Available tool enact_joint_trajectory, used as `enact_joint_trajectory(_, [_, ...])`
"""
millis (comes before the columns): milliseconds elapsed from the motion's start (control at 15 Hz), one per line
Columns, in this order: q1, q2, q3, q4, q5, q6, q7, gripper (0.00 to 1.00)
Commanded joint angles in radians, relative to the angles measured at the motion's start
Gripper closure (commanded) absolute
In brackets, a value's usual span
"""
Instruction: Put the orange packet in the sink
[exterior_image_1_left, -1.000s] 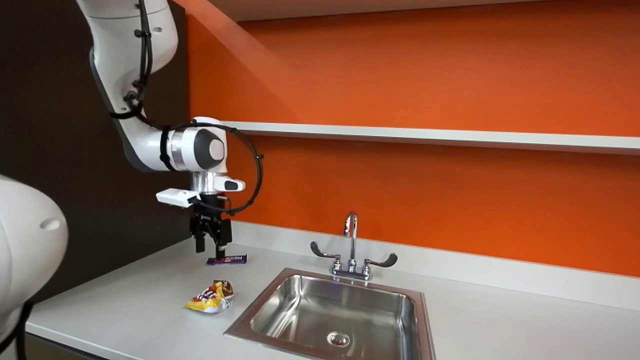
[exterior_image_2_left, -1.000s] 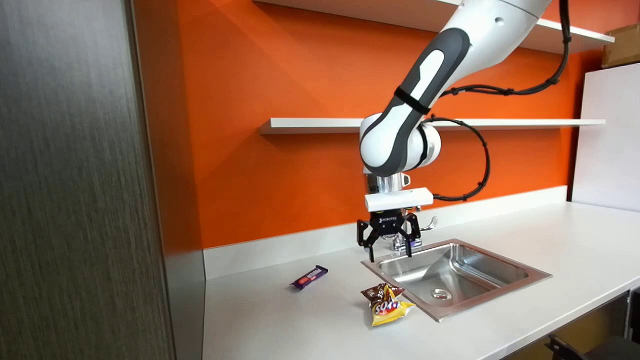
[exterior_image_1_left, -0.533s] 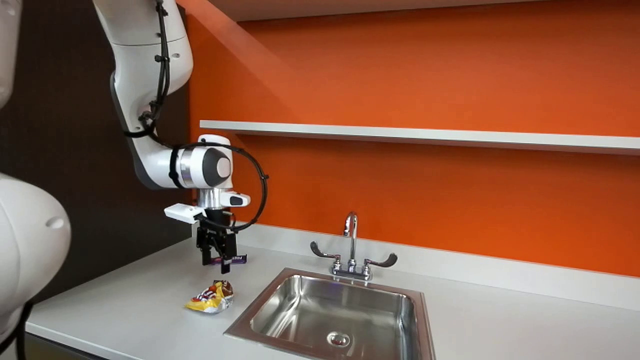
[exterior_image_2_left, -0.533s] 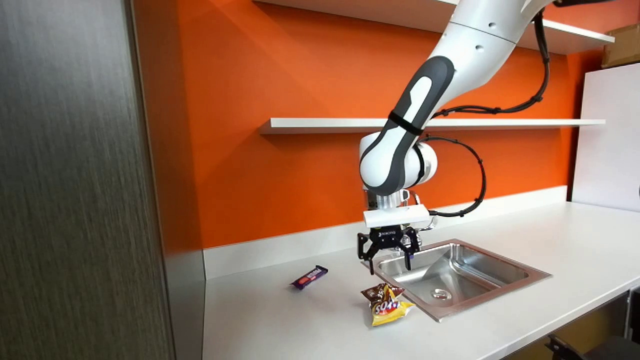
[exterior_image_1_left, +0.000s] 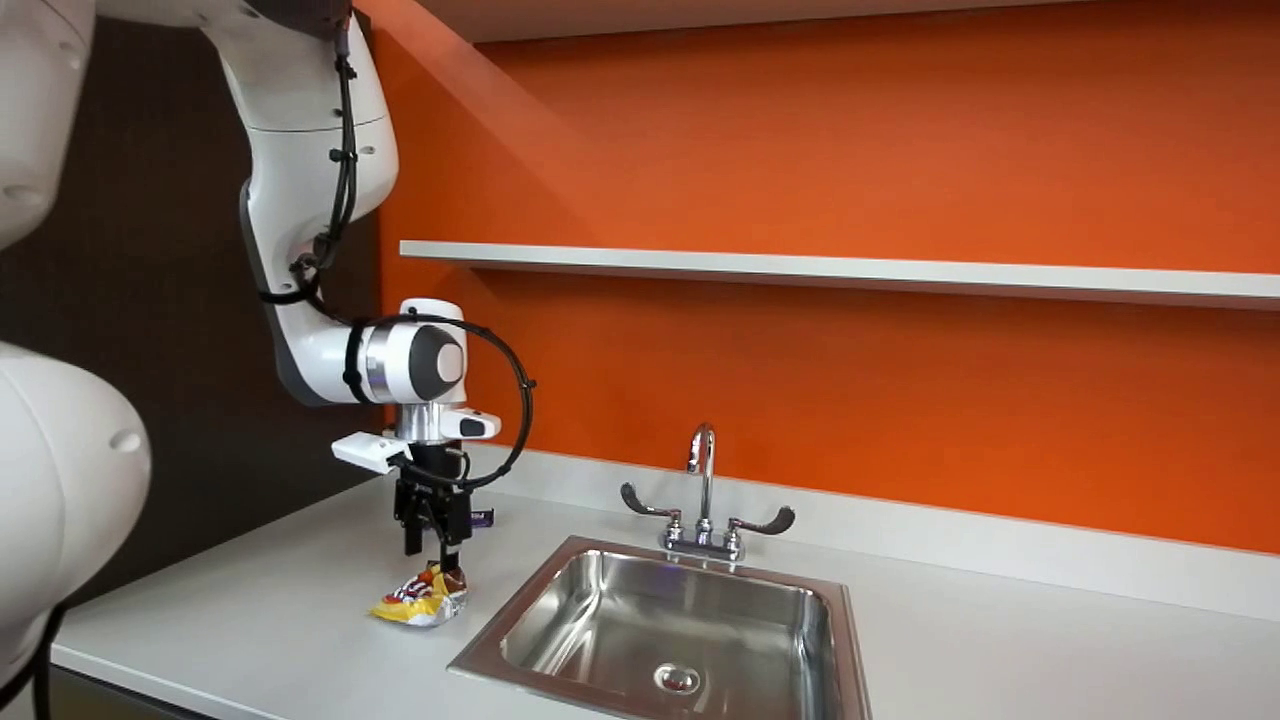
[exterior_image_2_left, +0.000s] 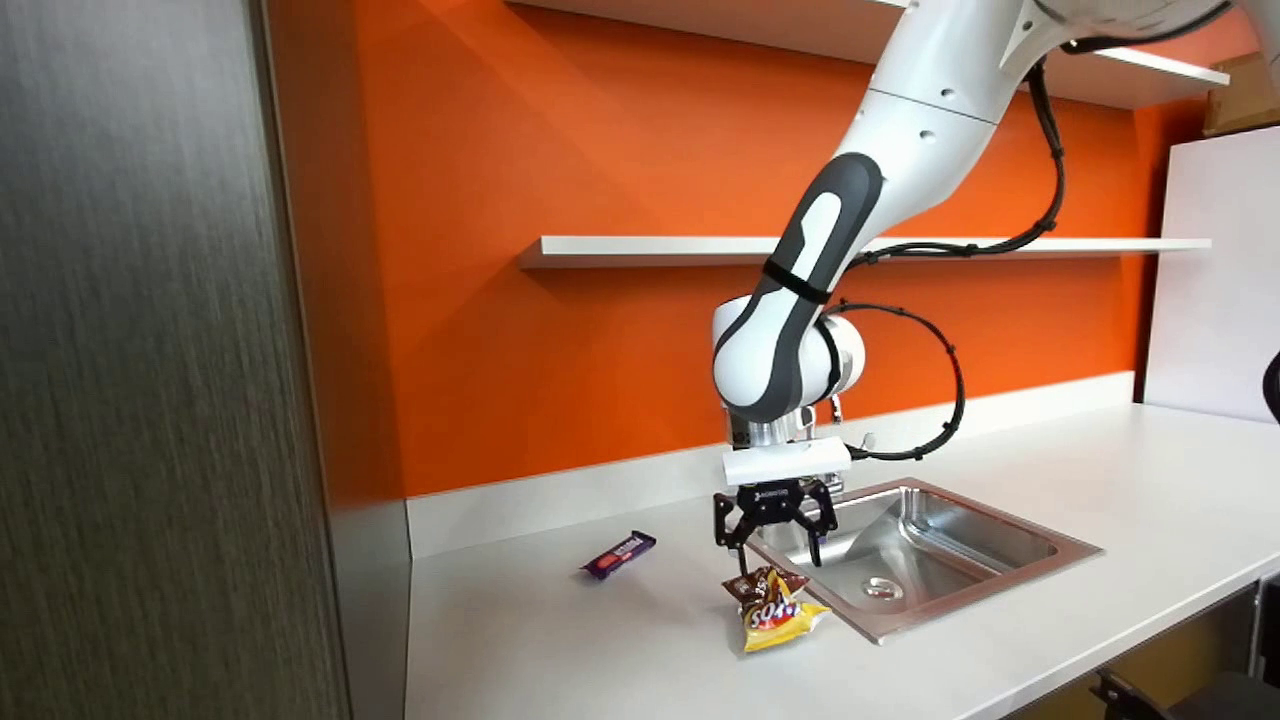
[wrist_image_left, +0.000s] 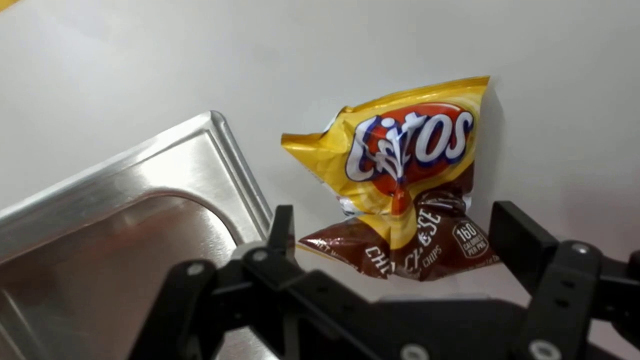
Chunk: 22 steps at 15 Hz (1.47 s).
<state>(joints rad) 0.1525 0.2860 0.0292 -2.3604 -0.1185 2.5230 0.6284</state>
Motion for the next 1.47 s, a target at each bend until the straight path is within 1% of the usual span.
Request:
enact_joint_trajectory(0, [0.030, 0.032, -0.027, 0.025, -0.003, 0.006, 0.033, 0.00])
enact_joint_trajectory(667, [0.047, 0.072, -0.048, 0.041, 0.011, 0.005, 0.028, 0.00])
enact_joint_trajectory(733, [0.047, 0.075, -0.048, 0.042, 0.014, 0.004, 0.025, 0.25])
enact_joint_trajectory(800, [0.047, 0.077, -0.048, 0.043, 0.018, 0.005, 0.021, 0.28])
enact_joint_trajectory(867, [0.045, 0.079, -0.046, 0.043, 0.025, 0.005, 0.015, 0.35])
enact_joint_trajectory(1067, [0.043, 0.088, -0.042, 0.045, 0.039, 0.007, 0.008, 0.60])
enact_joint_trajectory(1400, [0.042, 0.103, -0.040, 0.053, 0.063, 0.008, 0.003, 0.98])
